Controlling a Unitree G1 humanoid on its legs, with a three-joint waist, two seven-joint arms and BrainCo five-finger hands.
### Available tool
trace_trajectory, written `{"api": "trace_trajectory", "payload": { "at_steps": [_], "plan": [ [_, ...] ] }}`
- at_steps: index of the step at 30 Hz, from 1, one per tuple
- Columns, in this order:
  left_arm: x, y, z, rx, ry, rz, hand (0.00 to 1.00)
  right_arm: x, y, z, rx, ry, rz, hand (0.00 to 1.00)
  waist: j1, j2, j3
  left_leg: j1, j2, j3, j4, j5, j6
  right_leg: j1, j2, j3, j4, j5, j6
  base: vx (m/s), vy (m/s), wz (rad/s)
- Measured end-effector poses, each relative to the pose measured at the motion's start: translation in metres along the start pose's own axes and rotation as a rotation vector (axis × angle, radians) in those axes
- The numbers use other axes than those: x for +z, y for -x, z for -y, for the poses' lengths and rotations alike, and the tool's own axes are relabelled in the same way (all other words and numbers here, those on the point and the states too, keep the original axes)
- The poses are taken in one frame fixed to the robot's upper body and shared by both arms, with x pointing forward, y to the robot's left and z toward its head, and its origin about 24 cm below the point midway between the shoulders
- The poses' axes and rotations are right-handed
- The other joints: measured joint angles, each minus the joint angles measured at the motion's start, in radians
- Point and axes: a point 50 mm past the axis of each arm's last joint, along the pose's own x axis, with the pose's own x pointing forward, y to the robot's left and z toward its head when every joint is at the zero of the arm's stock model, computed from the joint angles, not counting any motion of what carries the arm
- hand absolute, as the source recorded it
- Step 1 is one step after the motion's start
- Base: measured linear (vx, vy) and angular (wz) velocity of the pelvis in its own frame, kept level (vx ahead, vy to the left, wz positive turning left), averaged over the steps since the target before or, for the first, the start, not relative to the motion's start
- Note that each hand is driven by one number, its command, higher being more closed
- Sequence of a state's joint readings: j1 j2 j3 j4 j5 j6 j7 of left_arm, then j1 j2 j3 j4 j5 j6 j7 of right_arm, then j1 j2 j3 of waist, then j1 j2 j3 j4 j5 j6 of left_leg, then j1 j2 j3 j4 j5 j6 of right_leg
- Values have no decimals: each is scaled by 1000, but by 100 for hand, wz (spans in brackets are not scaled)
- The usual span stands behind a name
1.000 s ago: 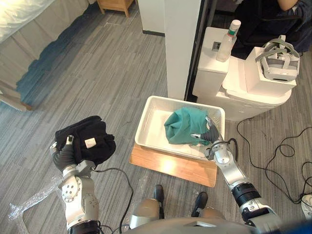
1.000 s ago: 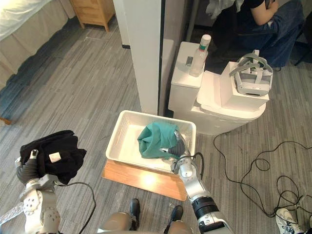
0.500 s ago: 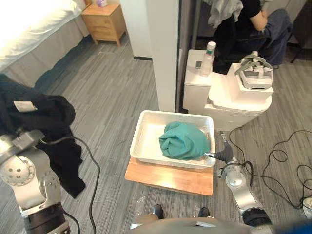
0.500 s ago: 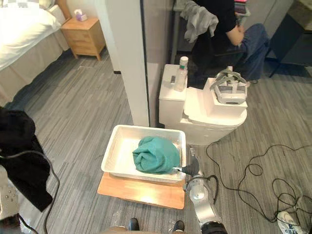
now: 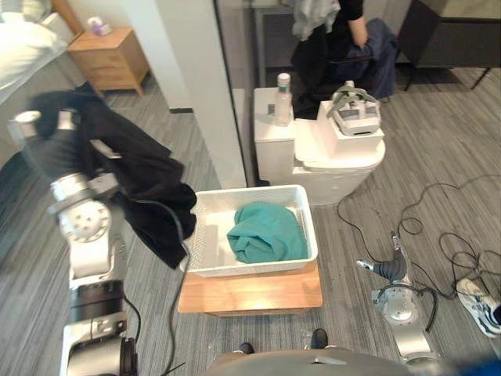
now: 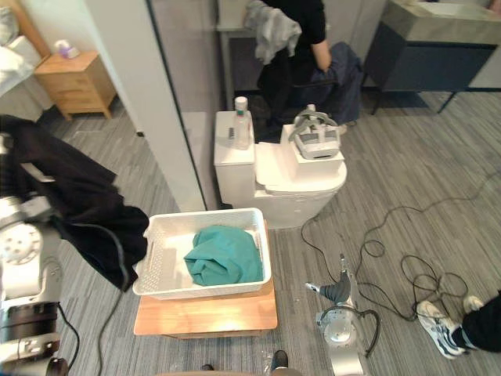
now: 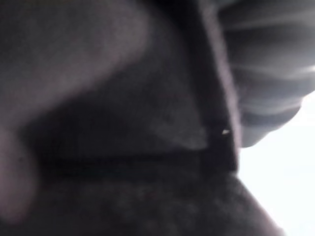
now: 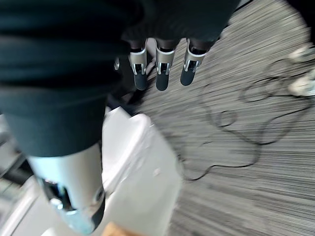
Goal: Tidy the bed and pick cloth on bed and put in laundry
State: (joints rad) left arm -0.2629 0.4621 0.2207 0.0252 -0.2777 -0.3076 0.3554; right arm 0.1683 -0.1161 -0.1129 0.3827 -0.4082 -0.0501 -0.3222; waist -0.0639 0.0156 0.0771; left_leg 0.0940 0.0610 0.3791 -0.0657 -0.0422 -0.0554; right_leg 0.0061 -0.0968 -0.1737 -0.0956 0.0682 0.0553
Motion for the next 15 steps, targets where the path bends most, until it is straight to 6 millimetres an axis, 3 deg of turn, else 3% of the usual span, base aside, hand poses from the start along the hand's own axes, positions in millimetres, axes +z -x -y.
{"api": "trace_trajectory", "payload": {
  "at_steps": [2, 4, 7, 12, 15],
  "plan": [
    [-2, 7, 17, -62, -5, -4, 100, -11, 7, -1, 9, -6, -43, 0, -18, 0, 0, 2, 0, 3, 0, -1, -1, 0, 0, 6, 0, 0, 1, -16, -18, -13],
    [-2, 25, 51, -158, 11, -3, 100, -34, 19, -9, 36, -32, -148, 0, -27, 0, 0, 5, 1, 18, 0, -3, -4, -5, 3, 19, 0, 2, 1, -18, -23, -15],
    [-7, 39, 74, -238, -1, -31, 100, -49, 31, -22, 81, -104, -240, 0, -40, 2, 1, 5, 4, 29, 1, -4, -6, -11, 7, 29, 0, 5, -2, -39, -30, -17],
    [-25, 58, 91, -308, 7, -139, 100, -74, 52, -34, 153, -148, -374, 0, -54, 6, 3, 9, 9, 51, 4, -5, -7, -17, 13, 50, 0, 13, -6, -62, -34, -13],
    [-45, 85, 91, -389, -29, -265, 100, -88, 62, -39, 192, -130, -441, 0, -74, 8, 5, 23, 9, 73, -2, -5, -7, -15, 15, 57, -3, 15, -5, -70, -24, -13]
  ]
}}
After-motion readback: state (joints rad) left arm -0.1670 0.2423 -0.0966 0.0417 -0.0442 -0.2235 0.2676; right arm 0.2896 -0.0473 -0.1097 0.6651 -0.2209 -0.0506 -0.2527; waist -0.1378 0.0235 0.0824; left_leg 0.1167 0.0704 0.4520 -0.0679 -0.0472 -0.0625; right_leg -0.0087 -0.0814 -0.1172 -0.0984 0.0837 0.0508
